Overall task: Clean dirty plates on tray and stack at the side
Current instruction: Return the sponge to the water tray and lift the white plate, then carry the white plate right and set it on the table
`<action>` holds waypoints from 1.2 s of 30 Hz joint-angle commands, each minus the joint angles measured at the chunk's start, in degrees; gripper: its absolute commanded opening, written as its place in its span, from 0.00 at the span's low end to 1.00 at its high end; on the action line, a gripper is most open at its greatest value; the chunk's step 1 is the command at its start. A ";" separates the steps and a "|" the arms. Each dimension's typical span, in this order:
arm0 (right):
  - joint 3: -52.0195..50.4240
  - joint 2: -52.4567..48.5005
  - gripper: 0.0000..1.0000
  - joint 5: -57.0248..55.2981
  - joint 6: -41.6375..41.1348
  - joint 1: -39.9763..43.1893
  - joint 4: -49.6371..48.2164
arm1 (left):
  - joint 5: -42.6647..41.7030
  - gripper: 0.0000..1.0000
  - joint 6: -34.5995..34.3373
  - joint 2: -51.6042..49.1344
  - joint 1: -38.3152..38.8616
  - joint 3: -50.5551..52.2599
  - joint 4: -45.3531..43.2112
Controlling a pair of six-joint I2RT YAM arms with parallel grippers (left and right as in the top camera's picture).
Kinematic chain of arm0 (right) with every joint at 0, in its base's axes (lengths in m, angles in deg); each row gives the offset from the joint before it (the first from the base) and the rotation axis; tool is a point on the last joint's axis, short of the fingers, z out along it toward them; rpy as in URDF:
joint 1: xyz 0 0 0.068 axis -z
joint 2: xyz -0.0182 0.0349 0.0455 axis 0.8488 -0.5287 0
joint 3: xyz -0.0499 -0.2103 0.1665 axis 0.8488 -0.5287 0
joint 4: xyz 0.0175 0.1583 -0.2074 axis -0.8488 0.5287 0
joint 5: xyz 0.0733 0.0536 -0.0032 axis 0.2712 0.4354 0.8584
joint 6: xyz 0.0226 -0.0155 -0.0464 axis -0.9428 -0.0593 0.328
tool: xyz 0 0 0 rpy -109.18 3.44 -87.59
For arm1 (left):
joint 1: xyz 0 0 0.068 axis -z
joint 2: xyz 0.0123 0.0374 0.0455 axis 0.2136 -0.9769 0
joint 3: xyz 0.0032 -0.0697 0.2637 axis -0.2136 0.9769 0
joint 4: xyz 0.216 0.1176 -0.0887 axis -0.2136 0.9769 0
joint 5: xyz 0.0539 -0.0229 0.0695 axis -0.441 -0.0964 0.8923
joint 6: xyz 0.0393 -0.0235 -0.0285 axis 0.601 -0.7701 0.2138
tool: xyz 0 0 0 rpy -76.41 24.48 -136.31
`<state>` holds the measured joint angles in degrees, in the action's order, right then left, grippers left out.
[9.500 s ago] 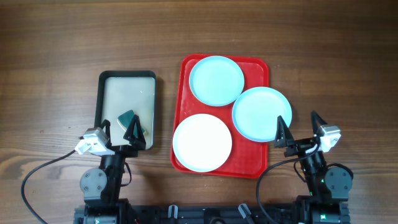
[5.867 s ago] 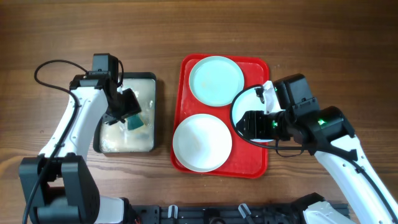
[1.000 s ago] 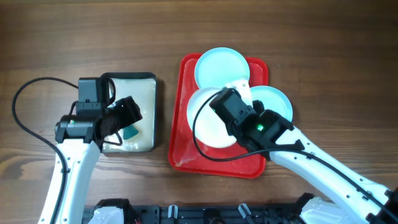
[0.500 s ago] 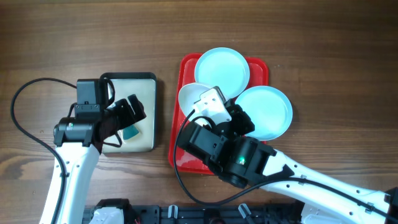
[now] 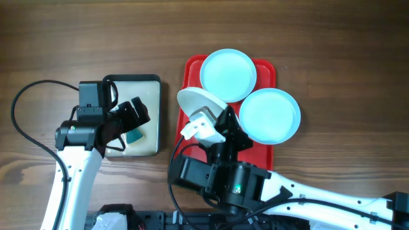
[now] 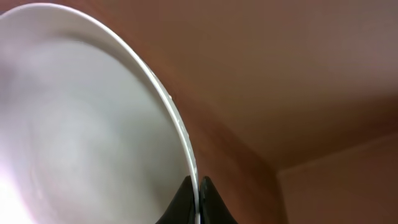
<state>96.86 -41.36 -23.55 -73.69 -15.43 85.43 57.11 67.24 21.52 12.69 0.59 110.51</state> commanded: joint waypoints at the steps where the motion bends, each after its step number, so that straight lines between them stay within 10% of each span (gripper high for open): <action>1: 0.90 -0.33 0.04 -1.97 1.53 -0.09 -0.52 | -0.92 1.00 0.48 0.68 -0.33 -0.76 0.02; 23: 0.90 -0.33 0.04 0.79 0.94 0.81 -0.55 | -0.92 1.00 0.46 0.68 -0.33 -0.76 0.02; 36: 1.14 -1.22 0.04 41.70 -8.41 25.33 2.82 | -0.90 1.00 0.48 0.68 -0.33 -0.76 0.02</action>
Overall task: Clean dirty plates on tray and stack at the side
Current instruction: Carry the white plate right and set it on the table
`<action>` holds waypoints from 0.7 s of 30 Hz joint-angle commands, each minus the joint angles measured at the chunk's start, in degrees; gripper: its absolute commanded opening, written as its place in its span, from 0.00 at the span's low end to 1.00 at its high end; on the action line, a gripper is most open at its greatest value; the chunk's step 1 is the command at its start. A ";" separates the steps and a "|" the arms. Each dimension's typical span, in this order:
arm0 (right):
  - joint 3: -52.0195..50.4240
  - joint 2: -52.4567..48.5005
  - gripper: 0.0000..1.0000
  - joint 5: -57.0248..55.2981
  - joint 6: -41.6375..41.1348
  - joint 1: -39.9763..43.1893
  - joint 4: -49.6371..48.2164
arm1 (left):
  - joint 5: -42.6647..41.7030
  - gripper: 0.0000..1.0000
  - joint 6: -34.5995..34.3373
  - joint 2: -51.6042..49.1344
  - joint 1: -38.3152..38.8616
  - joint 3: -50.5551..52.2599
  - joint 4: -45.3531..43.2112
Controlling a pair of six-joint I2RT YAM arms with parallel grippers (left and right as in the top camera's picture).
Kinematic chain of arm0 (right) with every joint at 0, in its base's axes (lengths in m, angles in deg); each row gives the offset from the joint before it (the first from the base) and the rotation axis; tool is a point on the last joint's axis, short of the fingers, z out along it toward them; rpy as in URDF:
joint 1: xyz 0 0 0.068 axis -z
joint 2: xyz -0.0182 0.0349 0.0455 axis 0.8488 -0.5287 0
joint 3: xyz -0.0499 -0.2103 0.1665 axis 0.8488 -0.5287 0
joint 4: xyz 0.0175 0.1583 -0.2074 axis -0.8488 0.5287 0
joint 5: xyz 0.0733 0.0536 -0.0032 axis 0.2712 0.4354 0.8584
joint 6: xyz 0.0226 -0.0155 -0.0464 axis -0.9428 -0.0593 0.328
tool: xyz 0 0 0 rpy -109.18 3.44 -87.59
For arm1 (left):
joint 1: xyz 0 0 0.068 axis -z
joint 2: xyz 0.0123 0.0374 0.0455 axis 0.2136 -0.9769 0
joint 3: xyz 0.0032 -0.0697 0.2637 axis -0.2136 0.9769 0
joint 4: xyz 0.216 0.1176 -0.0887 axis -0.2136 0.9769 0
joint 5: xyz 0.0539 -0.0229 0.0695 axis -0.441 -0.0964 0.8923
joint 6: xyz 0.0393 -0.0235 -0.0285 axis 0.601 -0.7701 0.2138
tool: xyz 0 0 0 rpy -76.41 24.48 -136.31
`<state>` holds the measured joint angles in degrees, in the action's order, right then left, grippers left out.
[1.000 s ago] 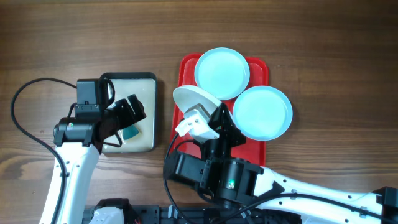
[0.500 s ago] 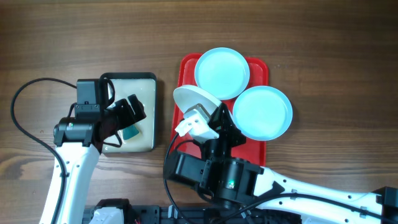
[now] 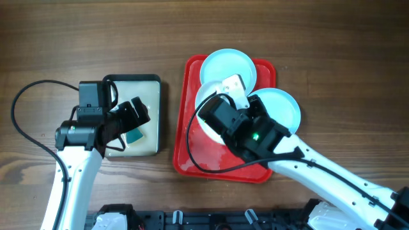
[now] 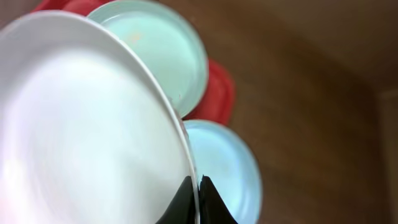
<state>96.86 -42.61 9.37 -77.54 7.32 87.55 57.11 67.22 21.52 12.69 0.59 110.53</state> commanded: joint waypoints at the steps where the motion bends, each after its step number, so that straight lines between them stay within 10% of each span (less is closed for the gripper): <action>1: 1.14 0.31 0.04 13.05 -5.27 5.05 0.17 | -0.92 1.00 0.48 0.68 -0.33 -0.76 0.00; 9: 1.11 3.28 0.04 57.88 -2.62 51.08 -3.69 | -0.92 1.00 0.48 0.68 -0.33 -0.76 0.00; 15: 0.94 0.48 0.04 49.96 -12.96 78.07 -4.44 | -0.92 1.00 0.48 0.68 -0.33 -0.76 0.00; 21: 0.46 -9.81 0.04 44.09 -12.81 83.38 -1.81 | -0.92 1.00 0.48 0.68 -0.33 -0.76 0.00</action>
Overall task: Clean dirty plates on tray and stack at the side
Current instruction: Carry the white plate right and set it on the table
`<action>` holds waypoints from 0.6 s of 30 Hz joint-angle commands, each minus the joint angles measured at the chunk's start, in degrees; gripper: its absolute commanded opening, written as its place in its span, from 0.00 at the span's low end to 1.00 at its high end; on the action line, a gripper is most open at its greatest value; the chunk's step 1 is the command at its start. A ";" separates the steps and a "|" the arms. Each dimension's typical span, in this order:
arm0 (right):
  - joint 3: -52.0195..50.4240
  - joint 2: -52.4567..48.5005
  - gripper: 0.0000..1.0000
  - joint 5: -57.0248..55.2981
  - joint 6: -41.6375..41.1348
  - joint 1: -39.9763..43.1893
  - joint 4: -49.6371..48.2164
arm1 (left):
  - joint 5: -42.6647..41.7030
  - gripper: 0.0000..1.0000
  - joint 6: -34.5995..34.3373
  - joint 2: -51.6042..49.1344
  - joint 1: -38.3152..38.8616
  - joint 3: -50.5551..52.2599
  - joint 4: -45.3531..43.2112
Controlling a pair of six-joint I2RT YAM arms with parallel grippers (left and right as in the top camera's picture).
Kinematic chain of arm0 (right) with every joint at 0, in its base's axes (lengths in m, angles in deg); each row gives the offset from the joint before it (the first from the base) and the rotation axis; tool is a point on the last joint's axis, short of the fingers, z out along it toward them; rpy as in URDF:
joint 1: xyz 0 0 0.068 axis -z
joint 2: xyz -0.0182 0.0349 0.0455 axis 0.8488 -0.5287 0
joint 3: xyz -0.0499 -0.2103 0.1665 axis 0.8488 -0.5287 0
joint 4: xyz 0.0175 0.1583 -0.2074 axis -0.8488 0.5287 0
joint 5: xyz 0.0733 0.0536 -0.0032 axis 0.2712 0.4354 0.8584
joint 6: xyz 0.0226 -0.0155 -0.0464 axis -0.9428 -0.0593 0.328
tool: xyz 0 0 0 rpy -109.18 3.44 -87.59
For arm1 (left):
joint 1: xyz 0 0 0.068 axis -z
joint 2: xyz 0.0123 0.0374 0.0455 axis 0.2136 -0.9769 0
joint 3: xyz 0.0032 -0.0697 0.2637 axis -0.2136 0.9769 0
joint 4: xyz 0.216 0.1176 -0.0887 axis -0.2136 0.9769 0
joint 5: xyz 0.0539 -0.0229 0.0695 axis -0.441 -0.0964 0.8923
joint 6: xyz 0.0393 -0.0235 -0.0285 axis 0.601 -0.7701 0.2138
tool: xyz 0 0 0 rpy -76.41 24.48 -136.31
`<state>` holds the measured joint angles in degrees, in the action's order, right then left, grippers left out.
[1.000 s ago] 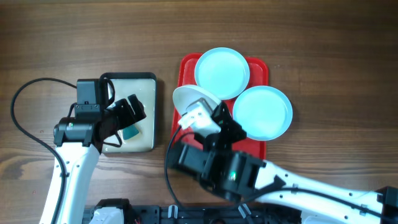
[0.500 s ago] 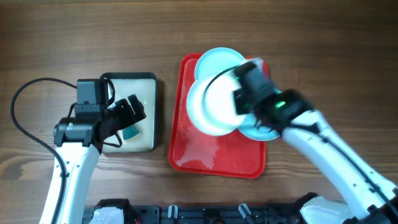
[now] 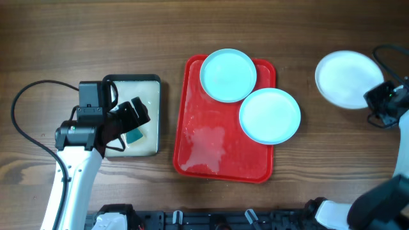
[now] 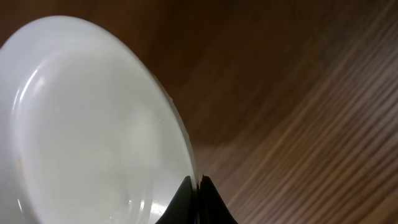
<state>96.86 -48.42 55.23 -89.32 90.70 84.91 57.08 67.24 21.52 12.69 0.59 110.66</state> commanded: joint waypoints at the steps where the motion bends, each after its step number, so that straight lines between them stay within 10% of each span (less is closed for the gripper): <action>1: 0.46 -6.08 0.04 -1.84 -0.81 -0.20 1.55 | -0.90 1.00 0.46 0.68 -0.33 -0.76 -0.13; 8: -3.89 -12.13 0.04 0.85 4.44 -1.18 2.40 | -0.90 1.00 0.48 0.68 -0.33 -0.76 -0.13; 18: -3.82 13.53 0.46 8.79 11.10 -11.21 7.13 | -0.90 1.00 0.46 0.68 -0.33 -0.76 -0.13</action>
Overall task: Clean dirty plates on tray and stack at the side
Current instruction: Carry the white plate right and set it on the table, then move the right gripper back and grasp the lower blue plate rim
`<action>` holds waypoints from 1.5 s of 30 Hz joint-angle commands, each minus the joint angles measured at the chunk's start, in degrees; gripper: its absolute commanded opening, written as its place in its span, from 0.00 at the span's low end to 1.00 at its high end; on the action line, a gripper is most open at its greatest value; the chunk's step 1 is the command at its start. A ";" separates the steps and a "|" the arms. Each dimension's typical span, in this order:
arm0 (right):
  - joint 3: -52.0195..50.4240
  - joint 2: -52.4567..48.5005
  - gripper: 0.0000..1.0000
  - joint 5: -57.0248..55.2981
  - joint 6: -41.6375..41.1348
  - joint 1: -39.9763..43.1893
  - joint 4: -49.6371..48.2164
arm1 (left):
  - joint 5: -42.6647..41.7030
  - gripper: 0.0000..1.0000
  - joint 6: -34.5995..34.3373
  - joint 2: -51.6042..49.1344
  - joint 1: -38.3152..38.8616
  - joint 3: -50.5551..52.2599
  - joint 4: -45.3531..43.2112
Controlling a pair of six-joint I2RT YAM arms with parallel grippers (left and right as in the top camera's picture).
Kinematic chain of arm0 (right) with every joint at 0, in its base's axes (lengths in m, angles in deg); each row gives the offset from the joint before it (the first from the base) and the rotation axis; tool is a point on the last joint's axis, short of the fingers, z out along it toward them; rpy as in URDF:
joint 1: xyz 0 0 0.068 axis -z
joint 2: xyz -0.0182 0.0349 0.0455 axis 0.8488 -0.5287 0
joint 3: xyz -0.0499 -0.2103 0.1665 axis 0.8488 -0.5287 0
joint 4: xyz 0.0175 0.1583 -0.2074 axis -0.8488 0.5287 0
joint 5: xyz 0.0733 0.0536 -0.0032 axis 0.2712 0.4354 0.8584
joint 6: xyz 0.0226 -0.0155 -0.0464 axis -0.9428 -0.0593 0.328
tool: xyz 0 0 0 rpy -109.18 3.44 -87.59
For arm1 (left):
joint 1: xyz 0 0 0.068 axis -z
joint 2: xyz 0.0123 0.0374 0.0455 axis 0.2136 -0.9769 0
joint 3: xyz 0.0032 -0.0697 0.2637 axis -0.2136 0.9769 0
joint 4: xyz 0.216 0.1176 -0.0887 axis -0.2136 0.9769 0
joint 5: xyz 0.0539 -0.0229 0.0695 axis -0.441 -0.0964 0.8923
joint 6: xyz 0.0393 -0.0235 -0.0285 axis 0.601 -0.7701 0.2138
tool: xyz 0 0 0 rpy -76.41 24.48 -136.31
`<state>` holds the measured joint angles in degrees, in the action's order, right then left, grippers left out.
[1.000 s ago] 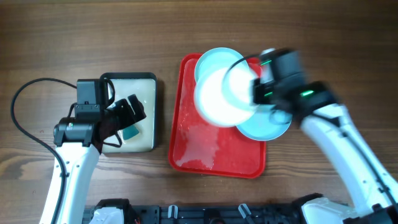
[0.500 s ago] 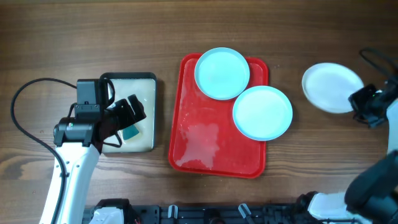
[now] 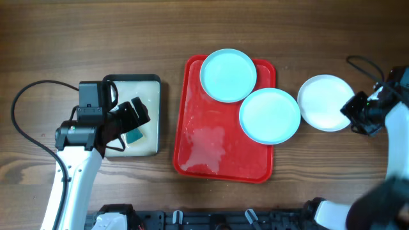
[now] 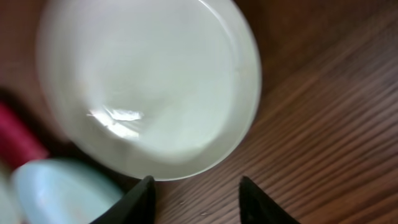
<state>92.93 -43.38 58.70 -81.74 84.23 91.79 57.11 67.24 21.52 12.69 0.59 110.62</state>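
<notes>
A white plate (image 3: 324,102) lies flat on the wooden table just right of the red tray (image 3: 211,153). My right gripper (image 3: 358,114) is at the plate's right rim, open, with nothing between its fingers (image 4: 140,199). In the right wrist view the white plate (image 4: 149,81) is just ahead of the right gripper (image 4: 199,202). Two light-blue plates rest on the tray, one at the far end (image 3: 228,75) and one at the right edge (image 3: 270,115). My left gripper (image 3: 131,118) hovers over a teal sponge (image 3: 134,136); its grip is hidden.
A pale rectangular basin (image 3: 144,89) left of the tray holds the sponge. A wet smear shows on the tray's near half (image 3: 204,137). A black cable (image 3: 25,96) loops at the far left. Bare wood (image 4: 323,137) lies right of the white plate.
The white plate was gripped by its rim further right and further back. Now it lies flat nearer the tray, and my right gripper has opened and let it go. The left arm is unchanged.
My right gripper first held the white plate tilted over the tray's near left part, then over the tray's middle beside the blue plates. Then it held the plate over the table at the far right. Now the plate rests beside the tray, released.
</notes>
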 commanded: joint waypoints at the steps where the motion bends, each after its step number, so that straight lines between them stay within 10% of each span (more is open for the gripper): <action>1: 0.11 10.54 0.46 6.93 5.18 -7.48 0.44 | -0.92 1.00 0.46 0.68 -0.33 -0.76 -0.09; 13: -4.42 -7.74 0.45 -0.66 6.80 -24.70 -6.86 | -0.90 1.00 0.46 0.68 -0.33 -0.76 -0.09; 19: -4.42 -13.64 0.17 -5.01 5.01 -24.65 -6.99 | -0.92 1.00 0.48 0.68 -0.33 -0.76 -0.09; 28: -4.37 -1.90 0.33 -3.63 9.31 -24.63 -6.91 | -0.92 1.00 0.46 0.68 -0.33 -0.76 -0.09; 37: -4.44 -13.29 0.35 -7.17 7.91 -24.63 -10.16 | -0.92 1.00 0.46 0.68 -0.33 -0.76 -0.09; 41: -4.44 -13.66 0.04 -2.43 8.09 -24.63 -7.76 | -0.92 1.00 0.46 0.68 -0.33 -0.76 -0.09; 45: -4.44 -10.71 0.04 0.24 8.04 -24.70 -2.10 | -0.92 1.00 0.46 0.68 -0.33 -0.76 -0.09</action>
<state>88.47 -56.88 56.52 -73.54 59.62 87.42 57.11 67.22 21.56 12.67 0.59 110.64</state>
